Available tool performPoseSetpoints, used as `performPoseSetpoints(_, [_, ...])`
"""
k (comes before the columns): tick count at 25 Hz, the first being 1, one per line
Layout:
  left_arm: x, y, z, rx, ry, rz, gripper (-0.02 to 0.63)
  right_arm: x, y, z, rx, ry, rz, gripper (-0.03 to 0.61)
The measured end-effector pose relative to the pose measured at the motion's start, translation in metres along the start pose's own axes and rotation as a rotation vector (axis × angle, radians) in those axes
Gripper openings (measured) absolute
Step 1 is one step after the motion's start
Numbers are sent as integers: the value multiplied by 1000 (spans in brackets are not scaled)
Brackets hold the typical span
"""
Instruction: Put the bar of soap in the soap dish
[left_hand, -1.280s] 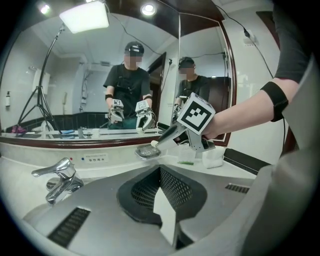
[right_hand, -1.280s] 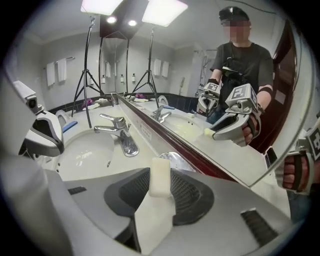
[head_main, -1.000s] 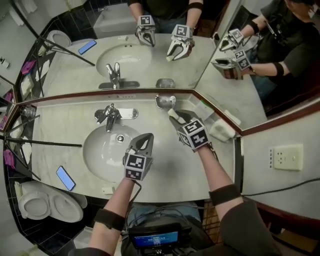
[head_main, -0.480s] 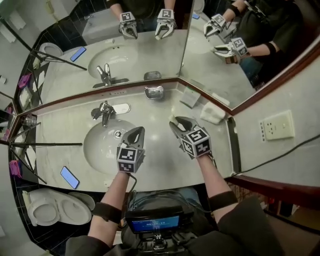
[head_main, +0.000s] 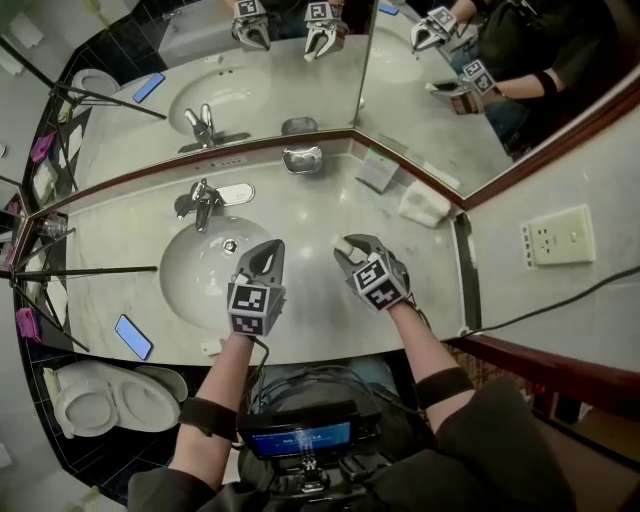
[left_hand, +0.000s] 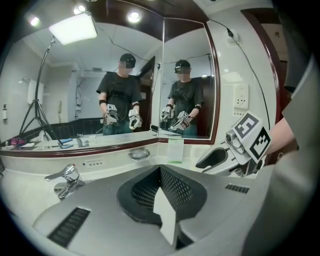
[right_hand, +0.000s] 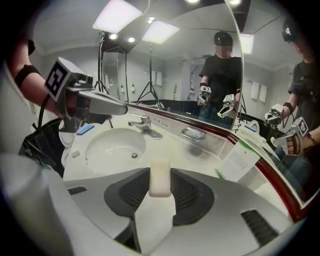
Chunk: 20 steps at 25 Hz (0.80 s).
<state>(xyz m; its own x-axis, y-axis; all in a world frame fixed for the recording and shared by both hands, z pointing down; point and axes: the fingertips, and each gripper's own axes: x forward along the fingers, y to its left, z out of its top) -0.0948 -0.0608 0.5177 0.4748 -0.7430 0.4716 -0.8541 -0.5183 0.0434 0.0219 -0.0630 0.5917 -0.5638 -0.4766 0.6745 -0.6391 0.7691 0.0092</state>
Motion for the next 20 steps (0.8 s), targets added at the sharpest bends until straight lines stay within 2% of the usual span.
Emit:
performPoseSetpoints(10, [2,-5,3,12,1,1,2,56,23,-69,-219,220,52,144])
performPoseSetpoints(17, [0,-8,4,21,-2,0,2,81,32,-90,-349,304,83,144])
performPoseSetpoints(20, [0,-8,2,21,-1,0,2,87,35,-100,-370,332,99,150])
